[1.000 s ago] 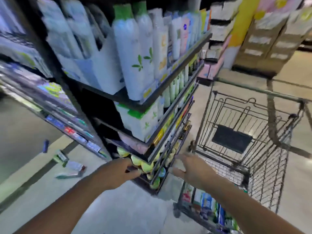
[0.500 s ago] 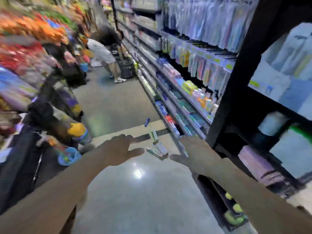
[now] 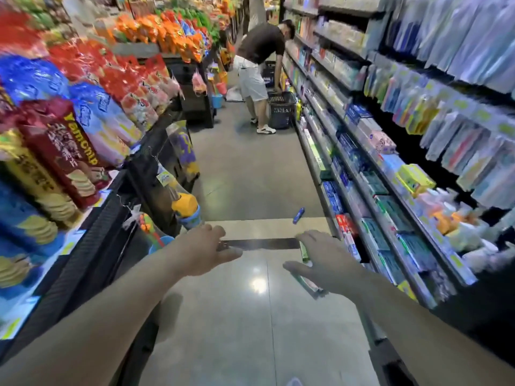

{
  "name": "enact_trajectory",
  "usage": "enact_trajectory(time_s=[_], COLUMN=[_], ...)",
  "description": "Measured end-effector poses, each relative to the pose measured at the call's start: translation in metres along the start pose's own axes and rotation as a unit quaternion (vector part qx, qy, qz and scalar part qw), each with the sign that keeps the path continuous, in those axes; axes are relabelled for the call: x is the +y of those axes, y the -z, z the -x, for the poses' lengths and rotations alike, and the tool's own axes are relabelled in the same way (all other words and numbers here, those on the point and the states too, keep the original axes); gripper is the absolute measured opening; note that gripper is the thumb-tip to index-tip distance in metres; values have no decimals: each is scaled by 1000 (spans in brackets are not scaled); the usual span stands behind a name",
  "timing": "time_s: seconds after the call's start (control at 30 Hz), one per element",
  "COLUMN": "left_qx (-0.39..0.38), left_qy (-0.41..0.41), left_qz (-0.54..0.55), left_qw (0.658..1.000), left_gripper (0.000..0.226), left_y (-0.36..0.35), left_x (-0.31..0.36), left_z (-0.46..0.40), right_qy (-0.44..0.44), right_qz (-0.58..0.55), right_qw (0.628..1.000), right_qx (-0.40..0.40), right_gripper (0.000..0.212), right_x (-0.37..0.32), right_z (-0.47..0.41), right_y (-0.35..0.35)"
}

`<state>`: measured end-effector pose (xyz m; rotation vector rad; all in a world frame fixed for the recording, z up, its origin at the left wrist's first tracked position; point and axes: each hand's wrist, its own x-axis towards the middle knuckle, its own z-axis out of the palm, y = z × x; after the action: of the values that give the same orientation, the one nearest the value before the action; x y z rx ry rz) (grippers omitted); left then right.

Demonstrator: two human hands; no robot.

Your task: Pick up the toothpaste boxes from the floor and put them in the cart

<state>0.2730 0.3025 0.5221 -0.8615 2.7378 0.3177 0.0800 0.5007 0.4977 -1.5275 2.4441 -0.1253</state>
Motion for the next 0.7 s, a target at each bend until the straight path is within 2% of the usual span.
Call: enact_trajectory(time_s=[0.1, 0.33, 0.57, 0.7], left_qx=[-3, -6, -35, -38], left_qy=[13, 53, 93, 71], left_qz=[14, 31, 4, -2], left_qw=[1000, 998, 995, 997], left_gripper=[64, 71, 57, 65], left_y=[20, 54, 78, 89], left_x=[-3, -22, -82, -127], left_z=[-43, -145, -268, -359], right_qy=[-1, 49, 55, 29], right_qz=[-30, -12, -30, -30], right_qw=[1000, 999, 998, 998], right_qx=[6, -13, -32, -41], right_gripper=[83, 84, 82, 78], right_x=[22, 55, 71, 80], right_z=[-49, -180, -318, -407], right_y=[9, 37, 36, 30])
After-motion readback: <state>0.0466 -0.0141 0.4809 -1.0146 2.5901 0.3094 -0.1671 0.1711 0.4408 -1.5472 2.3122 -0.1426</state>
